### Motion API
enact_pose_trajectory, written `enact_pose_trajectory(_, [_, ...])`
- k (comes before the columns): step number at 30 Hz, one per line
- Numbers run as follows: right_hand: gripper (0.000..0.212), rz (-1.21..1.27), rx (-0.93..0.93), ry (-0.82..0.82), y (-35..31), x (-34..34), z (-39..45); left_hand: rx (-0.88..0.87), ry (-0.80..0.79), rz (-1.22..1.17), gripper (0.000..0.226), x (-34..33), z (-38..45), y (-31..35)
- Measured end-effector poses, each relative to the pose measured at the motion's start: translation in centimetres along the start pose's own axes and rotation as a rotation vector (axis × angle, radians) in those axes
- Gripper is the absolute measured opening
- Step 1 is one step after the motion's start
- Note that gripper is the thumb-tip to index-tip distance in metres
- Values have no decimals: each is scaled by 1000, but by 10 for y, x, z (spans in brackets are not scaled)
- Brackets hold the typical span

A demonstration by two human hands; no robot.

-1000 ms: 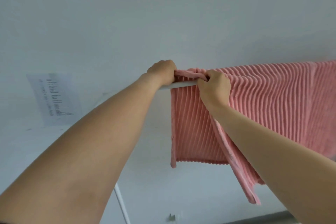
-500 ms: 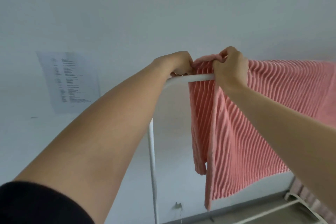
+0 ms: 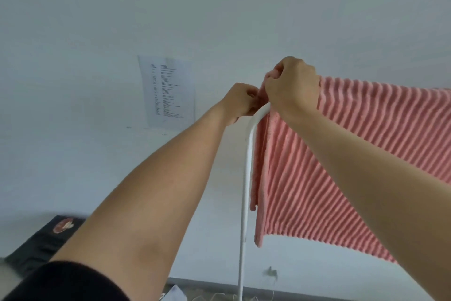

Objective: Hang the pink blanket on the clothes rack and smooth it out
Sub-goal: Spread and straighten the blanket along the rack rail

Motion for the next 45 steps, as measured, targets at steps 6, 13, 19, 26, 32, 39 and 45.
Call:
enact_pose_trajectory(6, [17, 107, -75, 32, -10, -2, -14, -55, 102, 9, 31, -3, -25, 7])
enact_pose_trajectory(13, [21, 153, -101, 55, -32, -15, -50, -112, 36, -70, 15, 6, -30, -7])
enact_pose_trajectory(19, [24, 113, -78, 245, -30, -37, -96, -236, -58, -22, 16, 8, -23, -49])
enact_pose_trajectory(26, [37, -81, -380, 374, 14, -62, -178, -366, 1, -23, 25, -11, -31, -85])
enact_pose_trajectory(32, [23, -238, -359, 231, 27, -60, -193, -449, -65, 48, 29, -26, -42, -87])
enact_pose_trajectory(39, [26, -278, -186, 320, -10, -49, -173, -361, -151, 108, 16, -36, -48, -105])
enact_pose_trajectory(45, [24, -284, -264, 260, 5, -62, -191, -280, -16, -13, 22, -20, -49, -127])
Point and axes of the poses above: each hand's wrist, its own z-axis towards the middle knuckle, its own x-axis out of the back of the hand, y = z × x, the point moved 4 cm from there along z, towards the middle knuckle, and after that the axes turned 8 degrees about y, right-handed, at the moved point
